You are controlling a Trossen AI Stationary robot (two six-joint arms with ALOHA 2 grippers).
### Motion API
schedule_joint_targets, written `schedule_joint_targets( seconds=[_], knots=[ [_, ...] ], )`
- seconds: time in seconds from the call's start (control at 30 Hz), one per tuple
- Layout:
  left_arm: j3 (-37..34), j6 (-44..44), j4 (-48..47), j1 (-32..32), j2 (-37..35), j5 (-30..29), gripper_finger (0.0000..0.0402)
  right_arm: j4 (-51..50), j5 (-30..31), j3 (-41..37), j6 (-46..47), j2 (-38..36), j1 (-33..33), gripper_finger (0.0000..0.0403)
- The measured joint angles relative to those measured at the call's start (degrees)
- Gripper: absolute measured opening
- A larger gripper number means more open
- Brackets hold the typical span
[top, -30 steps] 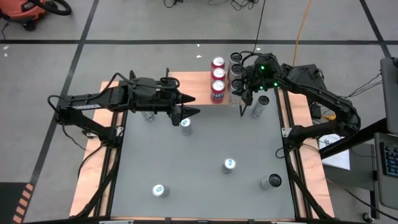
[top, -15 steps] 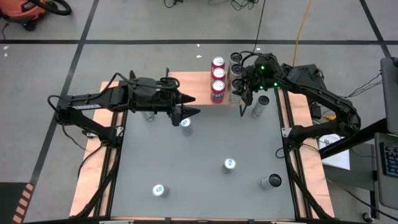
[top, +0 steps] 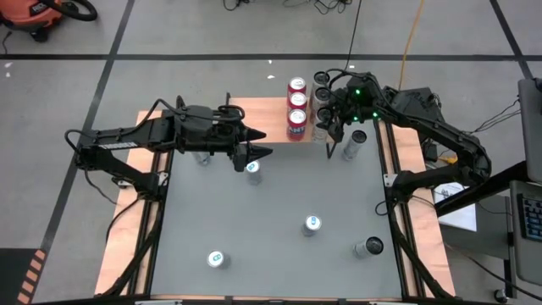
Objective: Place canned beverage on shelf
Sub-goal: Put the yellow soda can on the shelf aligned with the other yellow soda can
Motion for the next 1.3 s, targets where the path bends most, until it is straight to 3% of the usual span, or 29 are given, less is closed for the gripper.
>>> schedule_joint_targets(
  seconds=[0.6,0.97,1.13,1.3],
  knots=[
    [0.0,0.0,0.0,0.0,0.0,1.0,0.0338,3.8,-0.3,0.0,4.1,-3.0,0.0,0.0298],
    [0.0,0.2,0.0,0.0,0.0,1.0,0.0338,4.6,1.1,0.0,12.4,-11.8,0.0,0.0298],
    [0.0,0.4,-0.1,0.0,0.0,1.0,0.0338,-2.4,-0.2,0.1,15.9,-15.2,1.1,0.0284],
    [0.0,0.4,-0.1,0.0,0.0,1.0,0.0338,-12.9,-0.5,0.1,14.9,-15.6,4.4,0.0243]
  ],
)
